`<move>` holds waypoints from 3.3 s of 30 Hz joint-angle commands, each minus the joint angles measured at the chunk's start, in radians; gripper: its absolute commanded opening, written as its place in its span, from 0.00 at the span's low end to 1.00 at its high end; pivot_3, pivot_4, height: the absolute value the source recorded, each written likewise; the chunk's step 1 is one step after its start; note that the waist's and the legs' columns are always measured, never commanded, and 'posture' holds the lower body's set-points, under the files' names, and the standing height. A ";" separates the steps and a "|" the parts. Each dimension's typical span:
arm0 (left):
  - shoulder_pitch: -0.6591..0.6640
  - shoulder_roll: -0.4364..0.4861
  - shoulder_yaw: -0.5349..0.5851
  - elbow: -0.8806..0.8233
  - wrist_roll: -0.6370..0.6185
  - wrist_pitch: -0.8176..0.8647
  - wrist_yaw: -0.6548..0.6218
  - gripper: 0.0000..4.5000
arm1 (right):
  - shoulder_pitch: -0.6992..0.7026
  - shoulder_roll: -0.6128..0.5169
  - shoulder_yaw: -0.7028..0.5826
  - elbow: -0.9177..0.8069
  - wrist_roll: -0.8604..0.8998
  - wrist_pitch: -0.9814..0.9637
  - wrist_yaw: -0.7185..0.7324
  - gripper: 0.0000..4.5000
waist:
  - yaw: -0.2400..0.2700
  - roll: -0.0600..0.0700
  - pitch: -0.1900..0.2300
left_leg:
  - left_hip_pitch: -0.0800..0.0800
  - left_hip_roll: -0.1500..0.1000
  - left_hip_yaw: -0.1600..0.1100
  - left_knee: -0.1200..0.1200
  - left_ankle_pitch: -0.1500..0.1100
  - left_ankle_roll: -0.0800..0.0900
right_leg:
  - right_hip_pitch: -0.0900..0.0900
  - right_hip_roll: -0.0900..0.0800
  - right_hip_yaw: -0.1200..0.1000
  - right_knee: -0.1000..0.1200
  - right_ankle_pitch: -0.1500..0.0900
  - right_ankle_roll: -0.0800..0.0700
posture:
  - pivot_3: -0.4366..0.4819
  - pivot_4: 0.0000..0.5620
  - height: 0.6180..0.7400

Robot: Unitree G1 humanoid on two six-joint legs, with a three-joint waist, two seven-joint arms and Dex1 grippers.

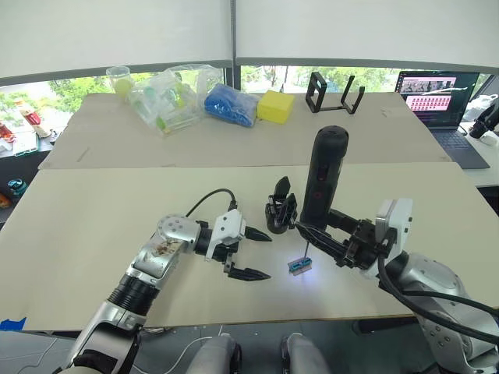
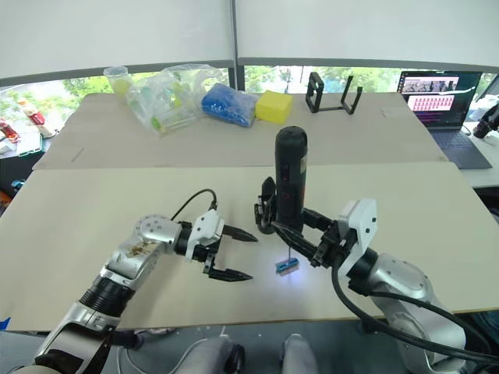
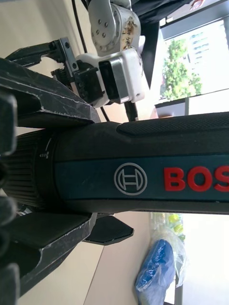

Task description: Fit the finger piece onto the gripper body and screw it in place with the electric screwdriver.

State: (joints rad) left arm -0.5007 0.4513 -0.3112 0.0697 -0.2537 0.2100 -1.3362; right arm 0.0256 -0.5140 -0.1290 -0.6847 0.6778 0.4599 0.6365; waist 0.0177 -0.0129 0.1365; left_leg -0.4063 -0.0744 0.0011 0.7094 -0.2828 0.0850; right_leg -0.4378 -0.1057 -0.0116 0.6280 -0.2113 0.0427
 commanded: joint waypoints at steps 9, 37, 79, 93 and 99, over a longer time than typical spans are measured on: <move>-0.024 -0.005 -0.001 0.000 -0.002 -0.026 0.000 1.00 | 0.004 0.023 -0.010 -0.004 -0.025 -0.087 0.023 0.43 | 0.000 0.000 0.000 | 0.000 0.000 0.000 0.000 0.000 0.000 | 0.000 0.001 0.000 0.000 0.000 0.000 | 0.48 0.27 1.00; -0.028 -0.002 0.000 -0.010 -0.002 -0.024 0.018 1.00 | -0.021 0.026 0.015 0.012 -0.032 -0.072 0.007 0.43 | 0.000 0.000 0.000 | 0.001 0.000 0.000 0.000 0.000 0.000 | 0.001 0.001 0.000 0.000 0.000 0.000 | 0.48 0.27 1.00; -0.047 -0.004 0.005 0.020 0.001 -0.039 0.030 1.00 | -0.039 0.025 0.036 0.015 -0.063 -0.086 0.023 0.43 | 0.000 0.000 0.000 | 0.001 0.000 0.000 0.000 0.000 0.000 | 0.001 0.001 0.000 0.000 0.000 0.000 | 0.48 0.27 1.00; -0.046 0.000 0.009 0.018 0.000 -0.038 0.040 1.00 | -0.064 0.039 0.068 0.067 -0.101 -0.107 0.039 0.43 | -0.001 0.000 0.000 | 0.001 0.000 0.000 0.000 0.000 0.000 | 0.001 0.002 0.000 0.001 0.000 0.000 | 0.48 0.27 1.00; -0.045 0.003 0.010 0.019 0.000 -0.039 0.040 1.00 | -0.070 0.043 0.063 0.062 -0.098 -0.109 0.036 0.43 | -0.001 0.000 0.000 | 0.001 0.000 0.000 0.000 0.000 0.000 | 0.001 0.002 0.000 0.001 0.000 0.000 | 0.48 0.27 1.00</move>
State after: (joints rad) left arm -0.5337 0.4497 -0.3154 0.1000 -0.2532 0.1854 -1.2992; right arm -0.0207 -0.4785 -0.0475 -0.5793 0.5692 0.3948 0.6737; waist 0.0166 -0.0129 0.1365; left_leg -0.4052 -0.0746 0.0012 0.7095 -0.2827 0.0848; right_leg -0.4371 -0.1040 -0.0115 0.6286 -0.2113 0.0428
